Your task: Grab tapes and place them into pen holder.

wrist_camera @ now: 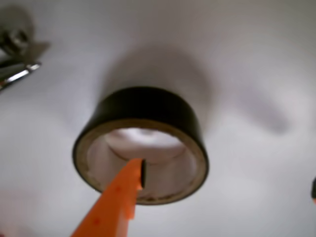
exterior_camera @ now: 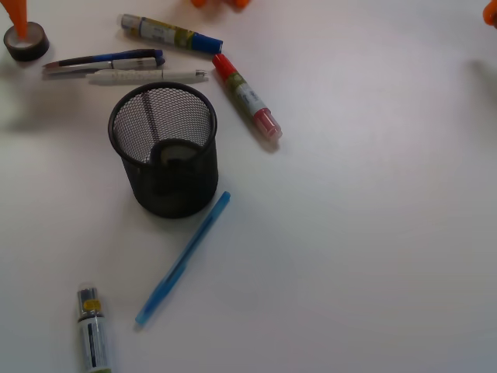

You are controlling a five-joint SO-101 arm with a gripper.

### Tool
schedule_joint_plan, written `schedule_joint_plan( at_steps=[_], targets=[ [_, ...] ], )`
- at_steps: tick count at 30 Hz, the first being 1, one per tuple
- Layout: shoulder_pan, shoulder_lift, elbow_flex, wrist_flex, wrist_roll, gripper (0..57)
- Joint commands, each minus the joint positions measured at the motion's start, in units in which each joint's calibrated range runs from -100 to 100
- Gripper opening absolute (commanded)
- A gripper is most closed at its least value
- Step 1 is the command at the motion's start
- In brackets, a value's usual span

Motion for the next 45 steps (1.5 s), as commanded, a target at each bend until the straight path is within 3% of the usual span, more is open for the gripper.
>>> schedule_joint_plan(
  at_steps=[1, 8, 11, 16, 17, 27, 33, 38, 45],
  targets=[
    [-0.18, -0.59, 1.28, -0.53, -0.54, 34.8],
    [-0.18, 0.86, 1.28, -1.40, -0.73, 32.4],
    [-0.11, 3.49, 0.91, -0.53, -1.76, 24.6],
    [-0.18, 5.28, -2.26, 2.01, -1.90, 1.6],
    [-0.26, 5.28, -2.26, 1.92, -1.81, 0.0],
    [-0.33, 3.15, -4.88, 3.15, 0.05, 0.3],
    [-2.35, -3.05, -22.09, 12.86, 0.54, 0.3],
    [-8.78, -8.75, -35.14, 13.47, 1.07, 0.3],
    [-25.23, -11.98, -45.37, 13.03, 9.23, 0.3]
  ],
)
